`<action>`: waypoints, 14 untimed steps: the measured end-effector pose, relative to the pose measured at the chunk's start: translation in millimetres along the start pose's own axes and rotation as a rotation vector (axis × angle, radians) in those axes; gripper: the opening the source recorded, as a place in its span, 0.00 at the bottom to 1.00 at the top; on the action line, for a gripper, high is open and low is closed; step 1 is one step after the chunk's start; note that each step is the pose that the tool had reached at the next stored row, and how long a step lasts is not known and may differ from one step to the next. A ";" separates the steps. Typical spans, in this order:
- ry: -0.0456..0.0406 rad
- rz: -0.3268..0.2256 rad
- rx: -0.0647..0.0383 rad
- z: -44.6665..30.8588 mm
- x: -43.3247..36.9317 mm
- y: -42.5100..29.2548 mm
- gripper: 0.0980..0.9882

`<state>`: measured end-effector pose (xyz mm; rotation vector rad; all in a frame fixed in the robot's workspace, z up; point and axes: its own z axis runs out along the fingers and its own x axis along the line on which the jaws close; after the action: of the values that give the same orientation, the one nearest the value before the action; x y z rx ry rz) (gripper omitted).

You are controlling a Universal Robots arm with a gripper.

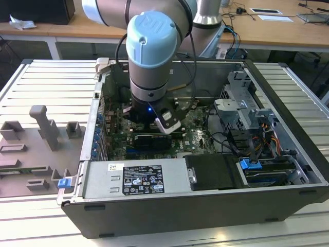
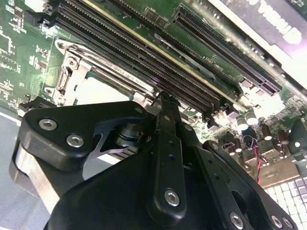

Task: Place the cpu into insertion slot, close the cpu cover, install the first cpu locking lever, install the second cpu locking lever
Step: 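Install the second cpu locking lever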

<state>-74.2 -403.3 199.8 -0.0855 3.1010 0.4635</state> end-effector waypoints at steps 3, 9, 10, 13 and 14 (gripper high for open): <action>-0.0003 0.000 -0.009 2.1 0.1 -1.4 0.01; -0.0025 0.000 -0.045 4.9 5.7 -2.3 0.01; -0.0026 0.000 -0.049 4.8 6.4 -2.4 0.01; -0.0029 0.000 -0.052 -1.3 6.4 -0.6 0.01; -0.0028 0.000 -0.052 -6.3 6.4 0.9 0.01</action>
<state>-80.6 -404.6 206.0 -0.0855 3.0865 0.5437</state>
